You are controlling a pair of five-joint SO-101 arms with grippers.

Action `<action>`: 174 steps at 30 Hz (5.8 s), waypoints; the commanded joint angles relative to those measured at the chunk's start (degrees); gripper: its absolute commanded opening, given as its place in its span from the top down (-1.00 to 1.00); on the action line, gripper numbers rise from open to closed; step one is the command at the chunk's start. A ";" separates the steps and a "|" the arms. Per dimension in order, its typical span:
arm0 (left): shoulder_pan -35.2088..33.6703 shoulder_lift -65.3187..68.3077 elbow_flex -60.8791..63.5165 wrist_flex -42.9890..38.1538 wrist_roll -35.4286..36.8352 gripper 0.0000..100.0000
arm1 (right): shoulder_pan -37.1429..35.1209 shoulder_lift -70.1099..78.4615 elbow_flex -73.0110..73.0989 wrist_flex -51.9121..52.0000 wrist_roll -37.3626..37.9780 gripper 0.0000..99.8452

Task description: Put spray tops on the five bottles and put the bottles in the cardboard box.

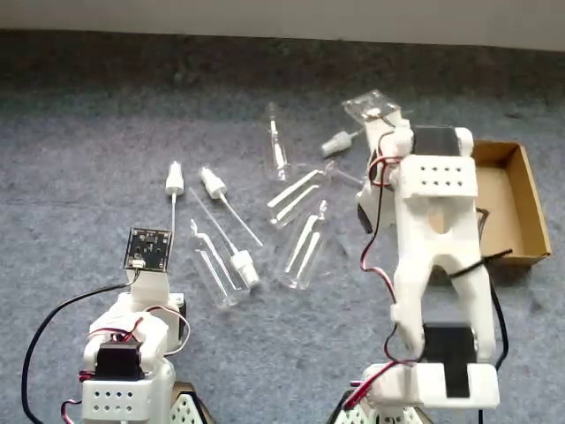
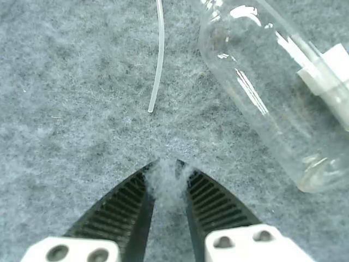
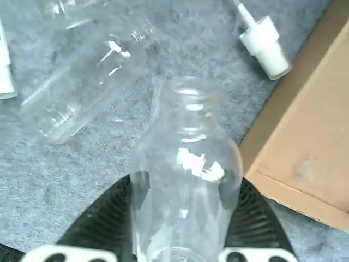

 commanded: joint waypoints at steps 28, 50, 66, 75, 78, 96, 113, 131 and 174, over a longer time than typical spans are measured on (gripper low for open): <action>0.92 -0.31 1.10 0.00 -0.18 0.99 | 0.84 -84.00 72.31 -29.67 -11.08 0.81; 1.27 -0.31 1.10 0.18 0.00 0.99 | 0.57 -95.16 87.25 -39.96 -22.33 0.81; -7.16 -0.31 -13.58 4.13 -0.35 0.98 | -2.33 -95.25 104.75 -61.49 -22.42 0.81; -7.43 -0.13 -23.43 7.38 -0.26 0.98 | -6.99 -95.16 104.84 -61.85 -22.42 0.81; -7.52 -0.13 -25.54 7.30 -0.26 0.98 | -6.99 -95.08 104.84 -61.58 -22.42 0.81; 2.15 50.86 -57.89 7.30 0.09 0.98 | -6.73 -95.08 104.84 -58.68 -22.15 0.81; 1.63 103.34 -95.87 7.74 0.26 0.76 | -6.73 -95.16 104.75 -56.75 -21.98 0.81; -5.41 137.27 -125.58 7.82 5.98 0.54 | -6.73 -95.08 104.75 -56.75 -21.98 0.81; -5.49 146.15 -129.54 7.56 5.71 0.19 | -6.73 -94.90 104.84 -56.66 -21.98 0.81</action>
